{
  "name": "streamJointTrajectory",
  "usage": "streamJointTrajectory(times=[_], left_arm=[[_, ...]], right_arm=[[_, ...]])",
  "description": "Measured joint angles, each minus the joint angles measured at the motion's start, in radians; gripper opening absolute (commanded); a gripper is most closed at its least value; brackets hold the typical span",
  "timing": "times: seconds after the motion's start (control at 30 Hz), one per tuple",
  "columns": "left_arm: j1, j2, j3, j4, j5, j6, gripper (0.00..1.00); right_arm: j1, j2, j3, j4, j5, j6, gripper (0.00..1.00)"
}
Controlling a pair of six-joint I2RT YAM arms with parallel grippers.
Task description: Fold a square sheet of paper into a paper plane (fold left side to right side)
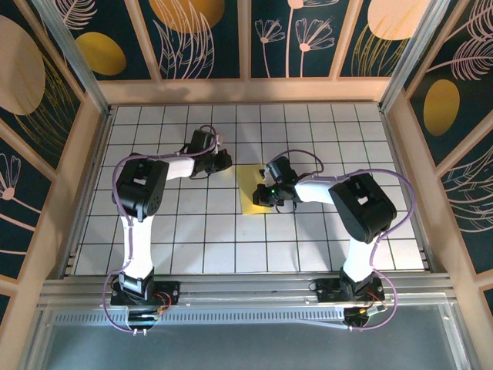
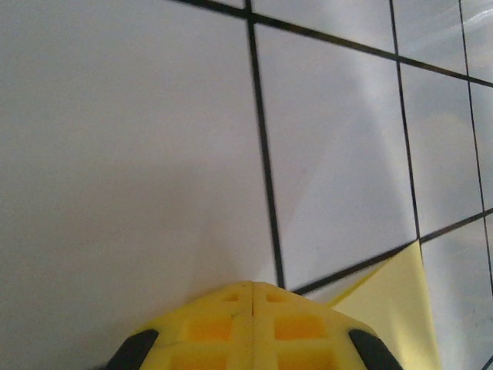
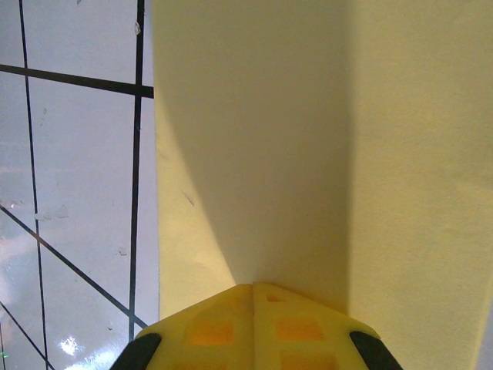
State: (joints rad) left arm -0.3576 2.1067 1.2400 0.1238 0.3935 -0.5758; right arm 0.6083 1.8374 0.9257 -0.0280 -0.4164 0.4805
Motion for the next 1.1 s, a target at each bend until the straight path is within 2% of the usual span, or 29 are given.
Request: streamJointTrajectory(times=[0.13,0.33,0.47,0.83,1.1], left_arm=[[-0.004,-0.11,-0.109,-0.001,0.01,-0.022,0.06],[-0.088,-0.208,-0.17,0.001,0.036,-0.072,0.06],[-0.138,-0.207,-0.175,-0.001,0.044,-0.104,0.06],[-0.151,-0.133,-0.174,-0.031,0.039,-0.126,0.06],[-0.16,-0.125,-0.171,-0.043,0.016,-0.121,0.05]], right_arm=[[0.0,-0.005,-0.01,0.015,0.0,0.014,0.0],[0.0,-0.011,-0.026,0.045,0.0,0.042,0.0],[0.001,-0.011,-0.026,0.047,0.001,0.051,0.0],[0.003,-0.011,-0.025,0.047,0.001,0.053,0.0],[0.004,-0.027,-0.023,0.026,-0.003,0.071,0.2]])
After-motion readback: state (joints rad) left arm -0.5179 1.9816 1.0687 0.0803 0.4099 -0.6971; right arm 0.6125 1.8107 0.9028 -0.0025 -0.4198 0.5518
